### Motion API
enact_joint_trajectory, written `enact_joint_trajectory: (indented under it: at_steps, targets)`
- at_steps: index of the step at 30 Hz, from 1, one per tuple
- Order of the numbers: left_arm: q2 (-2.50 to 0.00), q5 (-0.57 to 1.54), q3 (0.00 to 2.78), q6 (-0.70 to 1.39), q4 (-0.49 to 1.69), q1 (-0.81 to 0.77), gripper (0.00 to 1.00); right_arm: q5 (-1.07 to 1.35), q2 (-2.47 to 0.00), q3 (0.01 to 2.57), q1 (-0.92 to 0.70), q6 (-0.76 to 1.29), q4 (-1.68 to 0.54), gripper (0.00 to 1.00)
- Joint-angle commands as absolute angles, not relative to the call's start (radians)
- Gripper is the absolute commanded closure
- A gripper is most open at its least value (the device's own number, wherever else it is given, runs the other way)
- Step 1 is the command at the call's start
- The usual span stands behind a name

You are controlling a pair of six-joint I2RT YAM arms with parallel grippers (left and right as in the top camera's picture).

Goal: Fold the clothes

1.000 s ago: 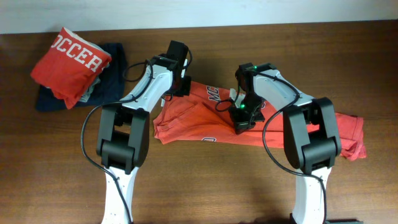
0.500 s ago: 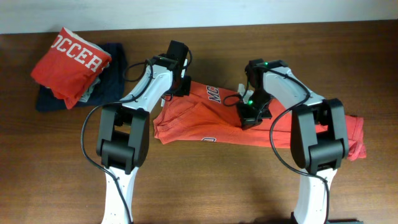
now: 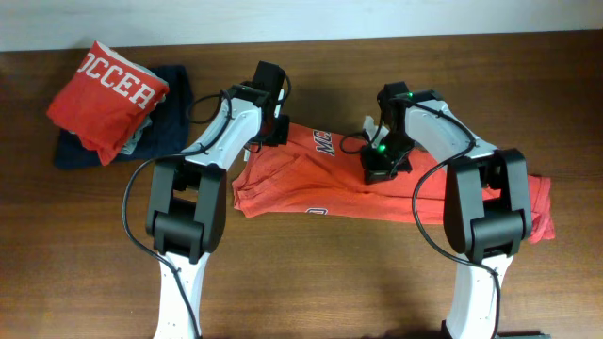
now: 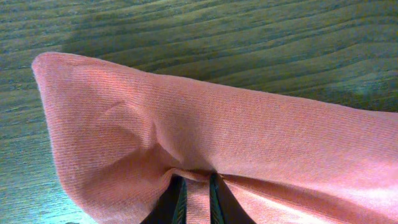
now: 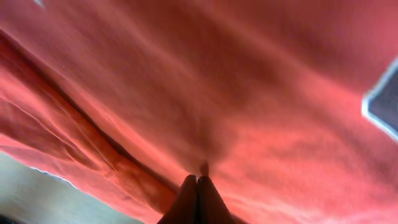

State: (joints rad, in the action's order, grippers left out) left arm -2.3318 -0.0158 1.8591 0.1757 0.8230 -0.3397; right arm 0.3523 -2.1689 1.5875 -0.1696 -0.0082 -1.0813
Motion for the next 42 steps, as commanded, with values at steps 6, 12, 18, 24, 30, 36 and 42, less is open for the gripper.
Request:
enact_joint_trajectory:
  at_steps: [6,12,18,24,30,36,42]
  targets:
    - [-2.343,-0.031,1.879,0.162,0.826,-0.331,0.86,0.389,-2.136,1.592,-0.197,-0.010,-1.065,0.96]
    - [-2.343,-0.031,1.879,0.162,0.826,-0.331,0.86,0.292,-2.136,1.546,-0.222,-0.009,-1.057,0.96]
    - [-2.343,-0.031,1.879,0.162,0.826,-0.331,0.86,0.234,-2.136,1.511,-0.221,-0.009,-1.069,0.96]
    - [-2.343,-0.035,1.879,0.162,0.826,-0.331,0.86,0.295,-2.136,1.509,-0.223,-0.009,-1.147,0.96]
    - [-2.343,-0.035,1.879,0.162,0.826,-0.331,0.86,0.293,-2.136,1.494,-0.223,-0.009,-1.158,0.96]
    - [-2.343,-0.035,1.879,0.162,0.827,-0.330,0.86,0.208,-2.136,1.458,-0.222,0.000,-1.148,0.96]
    - [-2.343,-0.034,1.879,0.162,0.826,-0.324,0.86,0.160,-2.136,1.458,-0.221,0.036,-1.187,0.96]
